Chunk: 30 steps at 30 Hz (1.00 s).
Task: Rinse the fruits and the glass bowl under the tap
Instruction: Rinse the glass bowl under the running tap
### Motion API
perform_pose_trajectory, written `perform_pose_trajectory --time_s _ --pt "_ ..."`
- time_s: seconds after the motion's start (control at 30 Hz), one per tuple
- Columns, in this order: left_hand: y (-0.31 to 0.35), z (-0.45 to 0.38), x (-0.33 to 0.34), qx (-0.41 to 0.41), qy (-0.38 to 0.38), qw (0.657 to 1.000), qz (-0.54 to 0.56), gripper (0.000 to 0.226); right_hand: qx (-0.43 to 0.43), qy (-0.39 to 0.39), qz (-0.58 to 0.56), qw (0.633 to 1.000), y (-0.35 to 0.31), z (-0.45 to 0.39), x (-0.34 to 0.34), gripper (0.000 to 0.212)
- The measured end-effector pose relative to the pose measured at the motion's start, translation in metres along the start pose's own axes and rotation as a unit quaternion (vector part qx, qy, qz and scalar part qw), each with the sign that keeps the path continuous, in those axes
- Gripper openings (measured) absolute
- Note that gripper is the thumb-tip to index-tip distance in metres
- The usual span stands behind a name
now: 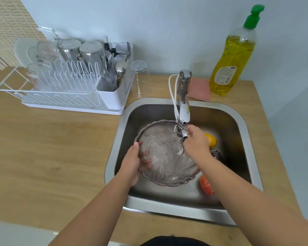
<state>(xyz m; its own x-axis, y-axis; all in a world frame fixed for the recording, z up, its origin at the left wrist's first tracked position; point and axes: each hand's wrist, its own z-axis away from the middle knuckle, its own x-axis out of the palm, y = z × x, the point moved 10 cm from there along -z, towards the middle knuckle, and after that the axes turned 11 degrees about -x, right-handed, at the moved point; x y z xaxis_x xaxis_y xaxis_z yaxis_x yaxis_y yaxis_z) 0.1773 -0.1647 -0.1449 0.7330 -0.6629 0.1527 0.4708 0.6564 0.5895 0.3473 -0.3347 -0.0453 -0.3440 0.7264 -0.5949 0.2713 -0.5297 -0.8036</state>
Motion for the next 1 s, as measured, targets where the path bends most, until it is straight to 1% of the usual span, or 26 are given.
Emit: perform_pose_trajectory --time_s 0.03,0.07,0.1,0.13,0.17,0.23,0.27,0.33,0.4,0.43,0.47,0.5,0.57,0.6,0.63,0.7,0.77,0.8,0.83,0.87,0.93,0.97,1.0 --pt "-0.001 0.002 0.004 0.001 -0.007 1.0 -0.006 0.038 -0.033 -0.071 0.06 0.995 -0.003 0.007 0.02 0.015" --pt "-0.004 0.004 0.009 0.004 -0.015 1.0 -0.011 0.038 -0.053 -0.153 0.117 0.98 -0.002 0.015 0.043 0.024" --pt "-0.007 0.004 0.013 0.006 -0.023 1.0 -0.017 0.037 -0.064 -0.225 0.177 0.956 0.001 0.023 0.061 0.038" --pt "-0.01 0.005 0.017 0.006 -0.03 0.999 -0.022 0.034 -0.073 -0.265 0.227 0.934 0.006 0.026 0.071 0.052" --pt "-0.012 0.007 0.02 0.004 -0.034 0.999 -0.024 0.031 -0.081 -0.278 0.255 0.922 0.008 0.025 0.076 0.06" --pt "-0.013 0.008 0.023 0.002 -0.038 0.999 -0.026 0.029 -0.098 -0.301 0.27 0.909 0.009 0.025 0.088 0.068" --pt "-0.012 0.008 0.024 0.005 -0.04 0.999 -0.031 0.03 -0.115 -0.327 0.267 0.899 0.006 0.031 0.097 0.069" --pt "-0.011 0.008 0.023 0.009 -0.048 0.998 -0.045 0.036 -0.167 -0.391 0.256 0.868 -0.004 0.052 0.117 0.07" --pt "-0.013 0.01 0.02 0.0 -0.049 0.997 -0.058 0.041 -0.206 -0.438 0.249 0.839 -0.008 0.072 0.13 0.068" --pt "-0.014 0.01 0.02 -0.006 -0.05 0.997 -0.06 0.041 -0.215 -0.442 0.253 0.833 -0.008 0.076 0.13 0.067" --pt "-0.015 0.01 0.021 -0.008 -0.054 0.997 -0.06 0.041 -0.213 -0.43 0.264 0.837 -0.006 0.073 0.126 0.067" --pt "-0.015 0.011 0.023 -0.008 -0.057 0.996 -0.06 0.041 -0.194 -0.403 0.282 0.849 -0.001 0.064 0.117 0.068" --pt "-0.015 0.013 0.027 -0.004 -0.058 0.997 -0.055 0.037 -0.123 -0.337 0.334 0.872 0.015 0.041 0.091 0.07" --pt "-0.015 0.013 0.028 0.003 -0.059 0.997 -0.053 0.038 -0.095 -0.317 0.346 0.878 0.02 0.034 0.082 0.07" --pt "-0.014 0.013 0.029 0.006 -0.061 0.997 -0.051 0.039 -0.089 -0.313 0.338 0.883 0.02 0.032 0.081 0.07" --pt "-0.014 0.016 0.035 0.004 -0.075 0.996 -0.056 0.041 -0.144 -0.349 0.286 0.881 0.003 0.042 0.098 0.067" --pt "-0.014 0.018 0.038 0.002 -0.087 0.994 -0.067 0.042 -0.208 -0.394 0.251 0.859 -0.012 0.059 0.116 0.065" --pt "-0.014 0.017 0.037 0.001 -0.091 0.993 -0.072 0.043 -0.223 -0.397 0.253 0.854 -0.013 0.062 0.119 0.063" --pt "-0.013 0.017 0.036 0.001 -0.091 0.993 -0.077 0.045 -0.222 -0.382 0.263 0.858 -0.011 0.058 0.116 0.062" --pt "-0.012 0.018 0.035 0.004 -0.088 0.993 -0.083 0.045 -0.205 -0.354 0.277 0.87 -0.006 0.049 0.109 0.061" --pt "-0.01 0.02 0.034 0.011 -0.086 0.993 -0.084 0.044 -0.143 -0.296 0.308 0.893 0.008 0.03 0.09 0.064" --pt "-0.01 0.02 0.033 0.011 -0.082 0.993 -0.082 0.044 -0.122 -0.279 0.318 0.898 0.012 0.025 0.083 0.065" --pt "-0.01 0.019 0.034 0.009 -0.08 0.993 -0.083 0.043 -0.119 -0.273 0.319 0.9 0.011 0.024 0.081 0.065"
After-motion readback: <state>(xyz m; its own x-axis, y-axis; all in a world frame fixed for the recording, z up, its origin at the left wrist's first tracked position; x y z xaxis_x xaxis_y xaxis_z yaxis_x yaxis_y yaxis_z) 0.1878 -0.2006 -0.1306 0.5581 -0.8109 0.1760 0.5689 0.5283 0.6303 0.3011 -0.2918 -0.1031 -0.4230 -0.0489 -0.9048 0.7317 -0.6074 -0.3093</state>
